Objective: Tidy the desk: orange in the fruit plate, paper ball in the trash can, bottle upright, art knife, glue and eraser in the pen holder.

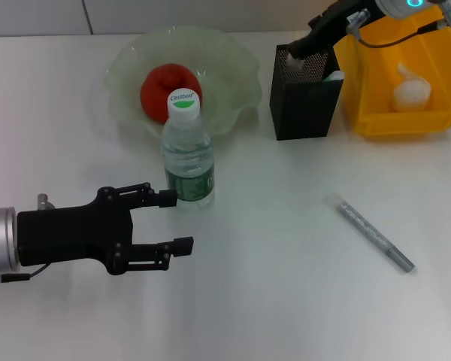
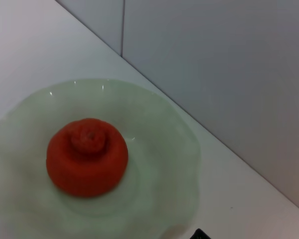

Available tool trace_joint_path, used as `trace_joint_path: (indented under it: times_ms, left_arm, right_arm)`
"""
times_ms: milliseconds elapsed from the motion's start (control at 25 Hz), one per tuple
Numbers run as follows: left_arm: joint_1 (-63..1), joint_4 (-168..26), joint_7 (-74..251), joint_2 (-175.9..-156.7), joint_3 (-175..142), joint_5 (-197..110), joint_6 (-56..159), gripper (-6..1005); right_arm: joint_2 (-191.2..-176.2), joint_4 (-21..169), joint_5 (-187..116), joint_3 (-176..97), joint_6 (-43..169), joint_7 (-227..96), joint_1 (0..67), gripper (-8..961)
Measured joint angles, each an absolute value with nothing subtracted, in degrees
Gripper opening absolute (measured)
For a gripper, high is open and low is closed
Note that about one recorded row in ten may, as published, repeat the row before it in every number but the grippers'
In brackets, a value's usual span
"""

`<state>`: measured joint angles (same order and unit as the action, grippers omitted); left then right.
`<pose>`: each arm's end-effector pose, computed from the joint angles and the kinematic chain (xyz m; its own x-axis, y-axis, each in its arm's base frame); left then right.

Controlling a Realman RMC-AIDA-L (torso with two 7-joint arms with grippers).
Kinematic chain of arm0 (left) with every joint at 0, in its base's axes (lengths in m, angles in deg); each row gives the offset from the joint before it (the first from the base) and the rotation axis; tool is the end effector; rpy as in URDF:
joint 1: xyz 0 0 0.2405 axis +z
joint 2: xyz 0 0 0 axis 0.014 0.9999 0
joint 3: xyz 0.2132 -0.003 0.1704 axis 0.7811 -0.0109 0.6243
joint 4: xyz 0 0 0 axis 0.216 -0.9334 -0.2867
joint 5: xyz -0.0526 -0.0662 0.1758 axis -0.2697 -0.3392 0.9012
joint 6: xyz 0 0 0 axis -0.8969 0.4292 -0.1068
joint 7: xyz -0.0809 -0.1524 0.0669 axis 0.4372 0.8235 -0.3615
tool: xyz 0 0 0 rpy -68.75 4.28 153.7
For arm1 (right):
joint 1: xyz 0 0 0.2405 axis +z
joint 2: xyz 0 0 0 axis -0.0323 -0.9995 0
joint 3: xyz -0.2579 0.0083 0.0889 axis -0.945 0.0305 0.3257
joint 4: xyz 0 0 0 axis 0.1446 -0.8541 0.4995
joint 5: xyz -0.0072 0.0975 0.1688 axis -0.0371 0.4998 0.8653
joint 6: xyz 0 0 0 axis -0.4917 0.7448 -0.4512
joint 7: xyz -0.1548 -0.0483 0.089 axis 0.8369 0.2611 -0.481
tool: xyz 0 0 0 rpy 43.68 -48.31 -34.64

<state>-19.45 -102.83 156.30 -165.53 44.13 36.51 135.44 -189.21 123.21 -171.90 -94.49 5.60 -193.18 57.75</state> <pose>-0.2654 0.2753 -0.0537 0.8055 0.2652 0.5300 0.3366 -0.9408 -0.0409 0.1461 0.4821 -0.0353 0.9004 -0.4346 0.0211 -0.3503 -0.7529 -0.5572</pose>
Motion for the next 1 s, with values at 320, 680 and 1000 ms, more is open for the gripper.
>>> trace_joint_path:
  times_ms: [320,680,1000]
  left_arm:
    - [-19.6,-102.8,156.3,-165.54,44.1,36.5,135.5,808]
    - [-19.6,-103.1,156.3,-165.46,44.1,36.5,135.8,809]
    - [-19.8,-103.0,156.3,-165.53,44.2,36.5,135.4,809]
  right_arm:
    - [-189.74,133.0,-171.0,-93.9,-3.4,-193.4,54.4,620]
    - [-190.24,144.5,-172.0,-97.3,-29.9,-198.8,48.9,642]
    - [-190.61,139.5,-173.6,-106.8,-23.1,-203.1,45.0,643]
